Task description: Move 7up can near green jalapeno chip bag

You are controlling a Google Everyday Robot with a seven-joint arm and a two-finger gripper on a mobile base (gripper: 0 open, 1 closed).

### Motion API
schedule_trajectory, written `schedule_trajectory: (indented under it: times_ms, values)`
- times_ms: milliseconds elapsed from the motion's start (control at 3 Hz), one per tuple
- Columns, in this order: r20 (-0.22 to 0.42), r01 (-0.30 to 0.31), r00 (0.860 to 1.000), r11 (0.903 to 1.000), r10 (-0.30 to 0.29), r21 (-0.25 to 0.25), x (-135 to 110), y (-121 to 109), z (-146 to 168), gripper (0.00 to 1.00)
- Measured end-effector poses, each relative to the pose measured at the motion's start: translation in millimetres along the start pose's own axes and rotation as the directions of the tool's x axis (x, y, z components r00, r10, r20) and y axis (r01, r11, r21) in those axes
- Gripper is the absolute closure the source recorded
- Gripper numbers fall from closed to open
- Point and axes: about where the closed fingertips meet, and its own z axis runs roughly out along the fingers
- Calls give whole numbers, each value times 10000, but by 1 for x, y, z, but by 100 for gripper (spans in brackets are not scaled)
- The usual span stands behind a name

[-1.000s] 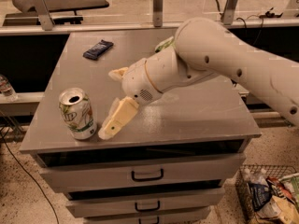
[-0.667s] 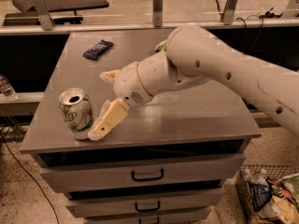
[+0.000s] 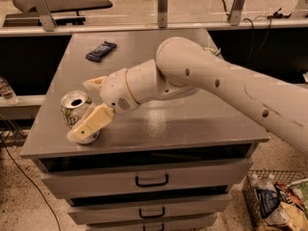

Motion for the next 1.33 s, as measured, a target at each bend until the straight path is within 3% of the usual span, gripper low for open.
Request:
schedule_trajectory:
  times_ms: [333,667,1000,1333]
  values:
    - [272,-290,9992,9996,290,-9,-4,5,6,38]
    - [170,-513,9986,9976,505,464,-5,10,-6,61]
    - [-172,-472,9986,9878,503,1481,-7,18,-38,83]
    - [-856,-31,9959,9542,301,2991,-15,23,-108,100]
